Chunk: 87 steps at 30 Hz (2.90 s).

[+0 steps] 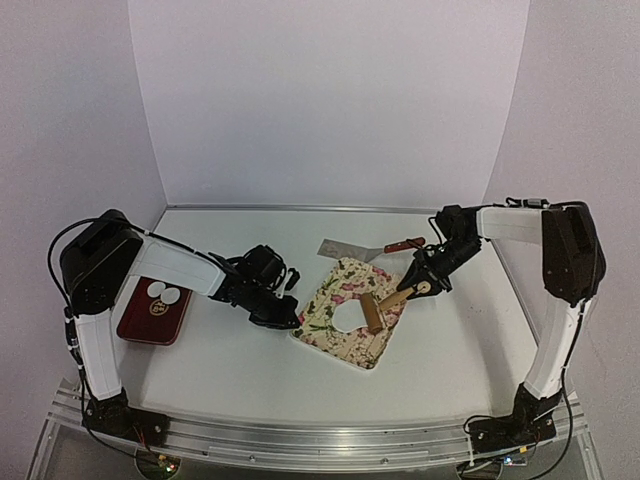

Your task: Roll out the dumpling wrappers from the dough

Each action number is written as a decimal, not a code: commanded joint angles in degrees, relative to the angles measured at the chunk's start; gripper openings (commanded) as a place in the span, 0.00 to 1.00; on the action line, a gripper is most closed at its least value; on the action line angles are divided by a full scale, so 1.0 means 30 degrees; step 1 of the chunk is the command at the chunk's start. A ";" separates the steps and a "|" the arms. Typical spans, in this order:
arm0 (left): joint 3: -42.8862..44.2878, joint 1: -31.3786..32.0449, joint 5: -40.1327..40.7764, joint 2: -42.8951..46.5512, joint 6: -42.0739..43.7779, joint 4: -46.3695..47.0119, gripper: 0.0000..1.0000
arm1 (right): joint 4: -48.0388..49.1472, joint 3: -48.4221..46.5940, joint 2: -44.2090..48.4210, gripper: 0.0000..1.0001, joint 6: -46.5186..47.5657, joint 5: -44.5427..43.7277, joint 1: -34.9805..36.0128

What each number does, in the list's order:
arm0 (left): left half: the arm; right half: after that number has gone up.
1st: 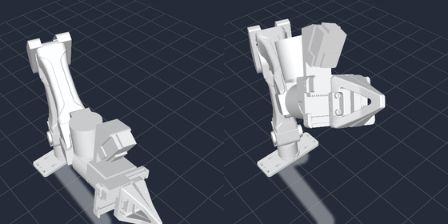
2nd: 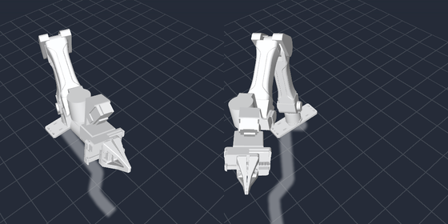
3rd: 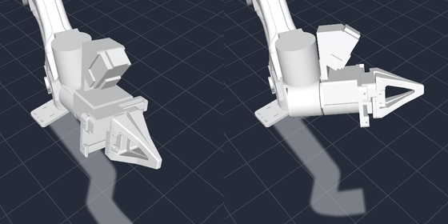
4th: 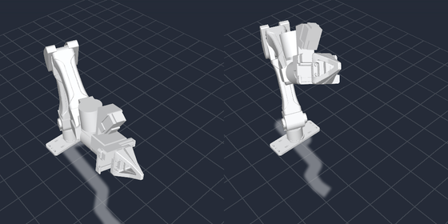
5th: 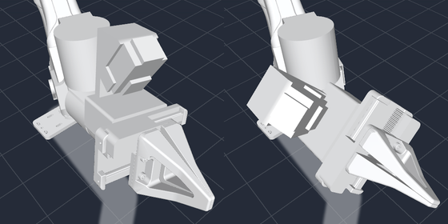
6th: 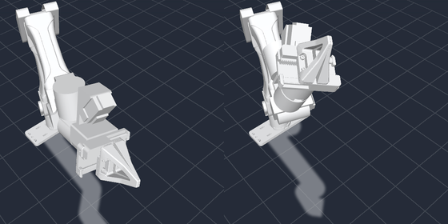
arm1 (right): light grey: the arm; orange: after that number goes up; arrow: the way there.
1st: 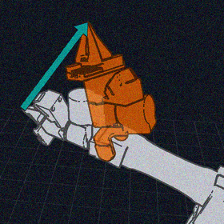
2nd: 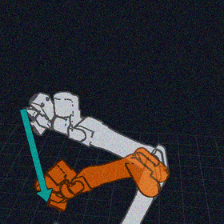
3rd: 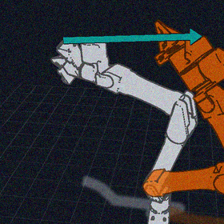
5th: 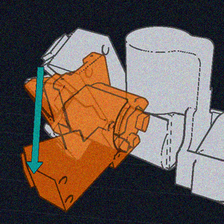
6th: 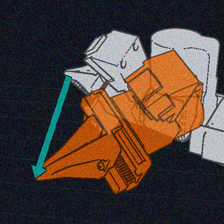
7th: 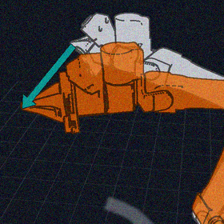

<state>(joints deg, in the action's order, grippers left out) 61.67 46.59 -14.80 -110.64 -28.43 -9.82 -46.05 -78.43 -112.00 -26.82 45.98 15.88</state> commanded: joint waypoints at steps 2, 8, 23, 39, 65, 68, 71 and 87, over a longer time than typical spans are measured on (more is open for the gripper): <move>-0.1550 -0.0383 0.2335 -0.1340 -0.0454 -0.5147 0.00 | -0.2304 0.1533 -0.1596 0.00 0.1026 -1.0389 -0.0690; -0.0451 -0.0218 0.2272 -0.1835 0.0167 -0.5565 0.00 | -0.2043 0.1217 -0.2131 0.00 0.0903 -0.9275 -0.0161; 0.1476 0.0057 0.1489 -0.3228 0.0621 -0.5628 0.00 | -0.1779 -0.1306 -0.4947 0.00 -0.0845 -0.8624 0.4683; -0.1506 -0.0361 0.2181 -0.1673 -0.0702 -0.5092 0.00 | -0.2522 0.0333 -0.3178 0.00 0.0542 -1.0812 0.0767; -0.1448 -0.0793 0.2395 -0.1666 -0.0840 -0.5279 0.00 | -0.3085 0.0344 -0.3088 0.00 0.1609 -1.2862 -0.2164; -0.1386 -0.0793 0.2336 -0.1702 -0.0807 -0.5281 0.00 | -0.3151 0.0209 -0.3099 0.00 0.1532 -1.2892 -0.2186; -0.1273 -0.0810 0.2383 -0.1638 -0.0816 -0.5332 0.00 | -0.3342 0.0072 -0.2922 0.00 0.1500 -1.3025 -0.2256; -0.0969 -0.0881 0.2501 -0.1380 -0.1002 -0.5271 0.00 | -0.4240 -0.1059 -0.2225 0.00 0.1945 -1.3491 -0.3357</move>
<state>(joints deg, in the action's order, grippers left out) 61.86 46.28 -15.29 -110.65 -29.88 -9.51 -53.41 -84.46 -114.41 -22.05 42.65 9.58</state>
